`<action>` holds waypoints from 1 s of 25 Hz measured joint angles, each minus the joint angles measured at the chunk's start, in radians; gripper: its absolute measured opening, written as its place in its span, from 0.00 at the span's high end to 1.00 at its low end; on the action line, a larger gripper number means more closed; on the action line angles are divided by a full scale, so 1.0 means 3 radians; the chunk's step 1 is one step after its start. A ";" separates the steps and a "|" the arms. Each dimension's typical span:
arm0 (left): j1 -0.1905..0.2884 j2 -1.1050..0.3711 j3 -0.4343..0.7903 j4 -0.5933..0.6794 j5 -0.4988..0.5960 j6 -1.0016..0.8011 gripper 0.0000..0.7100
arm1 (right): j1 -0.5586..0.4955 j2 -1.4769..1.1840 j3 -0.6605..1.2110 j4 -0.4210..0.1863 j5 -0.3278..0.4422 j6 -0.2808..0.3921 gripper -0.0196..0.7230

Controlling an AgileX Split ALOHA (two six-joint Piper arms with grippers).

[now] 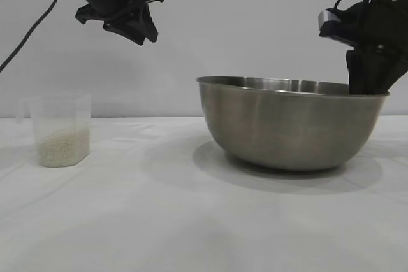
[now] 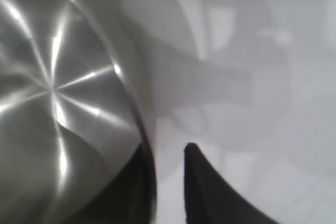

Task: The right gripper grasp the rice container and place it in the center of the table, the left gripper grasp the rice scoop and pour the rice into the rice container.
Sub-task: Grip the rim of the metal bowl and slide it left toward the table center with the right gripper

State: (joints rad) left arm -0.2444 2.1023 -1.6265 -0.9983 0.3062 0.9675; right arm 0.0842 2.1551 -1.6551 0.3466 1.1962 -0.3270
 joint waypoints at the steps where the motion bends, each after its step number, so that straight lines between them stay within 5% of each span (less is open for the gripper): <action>1: 0.0000 0.0000 0.0000 0.0013 0.0006 0.0000 0.77 | 0.0030 0.0014 0.0000 0.0000 -0.0015 0.0000 0.97; 13: 0.0000 0.0000 0.0000 0.0069 0.0081 -0.0070 0.77 | 0.0606 0.0029 0.0000 0.0075 -0.0234 0.0008 0.97; 19: 0.0000 0.0000 0.0000 0.0074 0.0125 -0.0090 0.77 | 0.0606 -0.0055 0.0000 0.0055 -0.0295 0.0002 0.52; 22: 0.0000 0.0000 0.0000 0.0074 0.0125 -0.0098 0.77 | 0.0606 -0.0259 0.0000 0.0035 -0.0311 -0.0011 0.42; 25: 0.0000 -0.0023 0.0000 0.0074 0.0125 -0.0106 0.77 | 0.0606 -0.0477 0.0000 0.0029 -0.0390 -0.0012 0.43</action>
State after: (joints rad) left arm -0.2444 2.0954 -1.6265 -0.9761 0.3436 0.9356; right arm 0.2659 2.0120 -1.6551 0.3553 1.0792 -0.3305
